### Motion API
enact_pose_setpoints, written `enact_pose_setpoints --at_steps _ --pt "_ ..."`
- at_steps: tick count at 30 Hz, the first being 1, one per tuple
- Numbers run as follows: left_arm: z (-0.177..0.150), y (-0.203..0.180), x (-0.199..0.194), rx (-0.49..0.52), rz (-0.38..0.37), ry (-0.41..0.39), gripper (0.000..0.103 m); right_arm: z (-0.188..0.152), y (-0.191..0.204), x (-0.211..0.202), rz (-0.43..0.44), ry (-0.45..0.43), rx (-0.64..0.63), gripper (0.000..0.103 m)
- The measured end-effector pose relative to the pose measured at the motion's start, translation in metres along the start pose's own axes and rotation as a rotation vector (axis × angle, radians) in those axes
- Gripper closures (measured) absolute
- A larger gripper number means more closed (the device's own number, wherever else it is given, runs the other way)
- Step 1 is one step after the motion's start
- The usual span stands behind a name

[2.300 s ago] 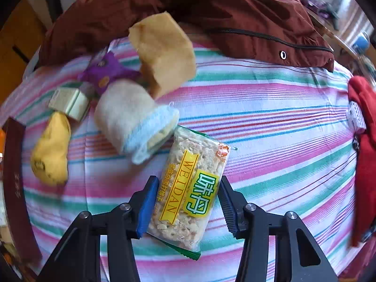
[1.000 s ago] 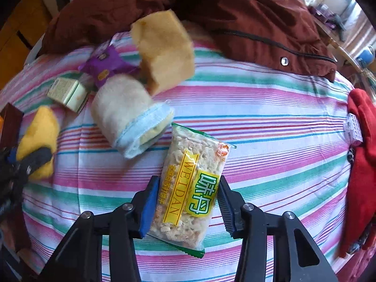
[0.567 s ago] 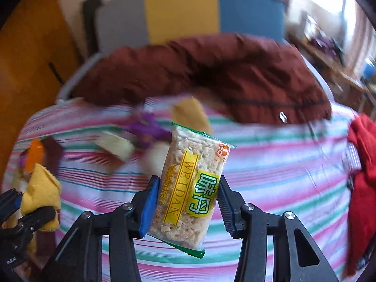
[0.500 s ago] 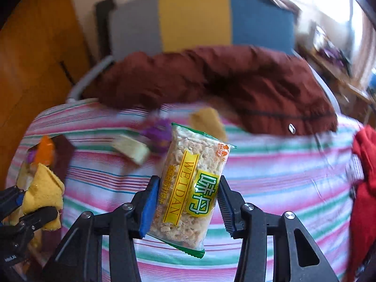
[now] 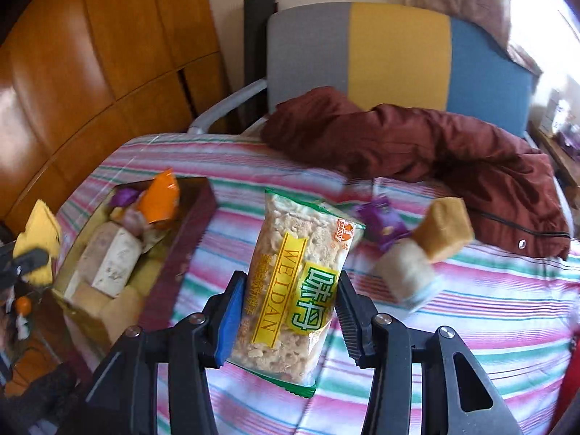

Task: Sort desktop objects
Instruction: 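Drop the yellow sock and cracker pack into the gold tray with both tools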

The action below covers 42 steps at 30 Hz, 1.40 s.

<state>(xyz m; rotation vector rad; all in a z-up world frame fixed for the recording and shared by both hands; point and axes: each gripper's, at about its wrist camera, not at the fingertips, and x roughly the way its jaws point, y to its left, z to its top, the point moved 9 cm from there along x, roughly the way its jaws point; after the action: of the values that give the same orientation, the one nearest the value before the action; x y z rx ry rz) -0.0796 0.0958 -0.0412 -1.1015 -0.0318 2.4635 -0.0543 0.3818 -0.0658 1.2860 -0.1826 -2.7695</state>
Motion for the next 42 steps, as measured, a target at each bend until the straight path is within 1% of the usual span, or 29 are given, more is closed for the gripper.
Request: enact_pose_setpoints --at_steps 5,10,13,15,16,18,19,20,21,22,24,30,32,34,37,40,42 --pt "-0.022 0.053 -0.004 -0.102 0.058 0.021 0.059 -0.002 0.034 -0.006 0.059 0.008 -0.007 0.054" --pt "-0.048 0.08 0.002 -0.167 0.088 0.055 0.059 0.002 0.079 -0.007 0.12 0.014 -0.034 0.054" --pt "-0.056 0.092 0.01 -0.215 0.083 0.069 0.058 0.007 0.11 0.0 0.146 0.025 -0.056 0.054" --pt "-0.056 0.097 0.013 -0.234 0.073 0.062 0.057 0.012 0.13 0.005 0.15 0.031 -0.059 0.055" --pt "-0.057 0.098 0.012 -0.24 0.072 0.057 0.052 0.016 0.136 0.009 0.148 0.029 -0.056 0.055" --pt "-0.055 0.099 0.019 -0.266 0.039 0.064 0.043 0.027 0.149 0.017 0.15 0.017 -0.016 0.054" --pt "-0.056 0.101 0.019 -0.277 0.021 0.066 0.041 0.032 0.153 0.02 0.167 0.009 0.013 0.051" --pt "-0.055 0.1 0.02 -0.284 0.014 0.06 0.039 0.036 0.157 0.022 0.191 -0.001 0.038 0.051" --pt "-0.055 0.1 0.02 -0.278 0.014 0.056 0.034 0.039 0.161 0.025 0.212 -0.007 0.06 0.046" --pt "-0.055 0.1 0.02 -0.267 0.015 0.056 0.027 0.041 0.164 0.027 0.219 -0.011 0.077 0.036" --pt "-0.056 0.102 0.017 -0.262 0.019 0.046 0.023 0.042 0.167 0.029 0.229 -0.02 0.094 0.032" --pt "-0.055 0.111 0.01 -0.273 0.059 0.023 0.023 0.019 0.167 0.037 0.216 0.032 0.099 0.032" --pt "-0.054 0.109 0.005 -0.249 0.09 0.012 0.023 0.011 0.165 0.038 0.213 0.045 0.1 0.032" --pt "-0.051 0.105 0.002 -0.222 0.11 -0.001 0.023 0.001 0.165 0.039 0.202 0.054 0.098 0.028" --pt "-0.047 0.097 -0.004 -0.176 0.14 -0.02 0.023 -0.01 0.166 0.04 0.195 0.062 0.089 0.027" --pt "-0.043 0.091 -0.009 -0.147 0.161 -0.036 0.023 -0.018 0.17 0.038 0.187 0.047 0.051 0.027" --pt "-0.039 0.089 -0.012 -0.14 0.179 -0.045 0.023 -0.023 0.173 0.036 0.167 0.034 0.017 0.027"
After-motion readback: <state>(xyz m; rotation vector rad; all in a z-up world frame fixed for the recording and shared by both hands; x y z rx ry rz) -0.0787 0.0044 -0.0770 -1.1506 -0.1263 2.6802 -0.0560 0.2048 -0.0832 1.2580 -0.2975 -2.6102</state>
